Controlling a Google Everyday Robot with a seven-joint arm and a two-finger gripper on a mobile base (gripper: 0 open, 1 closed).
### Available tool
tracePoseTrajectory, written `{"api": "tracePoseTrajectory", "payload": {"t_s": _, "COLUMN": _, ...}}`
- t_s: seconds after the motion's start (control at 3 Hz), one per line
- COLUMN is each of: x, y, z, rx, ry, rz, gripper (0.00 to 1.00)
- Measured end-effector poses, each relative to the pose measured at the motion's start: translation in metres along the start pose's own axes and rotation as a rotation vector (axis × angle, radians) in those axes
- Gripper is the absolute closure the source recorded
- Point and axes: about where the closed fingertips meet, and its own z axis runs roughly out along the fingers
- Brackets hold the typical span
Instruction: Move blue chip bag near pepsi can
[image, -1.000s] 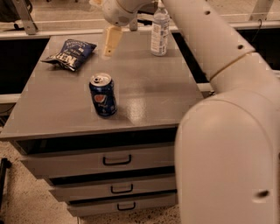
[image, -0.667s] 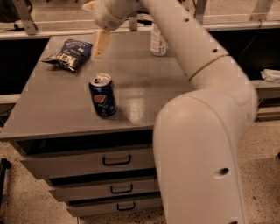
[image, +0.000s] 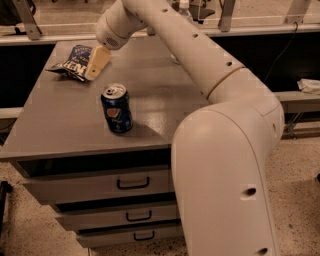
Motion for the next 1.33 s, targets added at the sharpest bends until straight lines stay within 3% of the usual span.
{"api": "tracePoseTrajectory", "payload": {"t_s": 0.67, "x": -0.012, "y": 0.022, "z": 0.049, "rx": -0.012, "ry": -0.137, "rz": 0.267, "gripper": 0.00}}
{"api": "tracePoseTrajectory", "payload": {"t_s": 1.0, "x": -0.016, "y": 0.016, "z": 0.057, "rx": -0.009, "ry": -0.172, "rz": 0.322, "gripper": 0.00}}
{"api": "tracePoseTrajectory", "payload": {"t_s": 1.33, "x": -0.010, "y": 0.013, "z": 0.068, "rx": 0.003, "ry": -0.158, "rz": 0.376, "gripper": 0.00}}
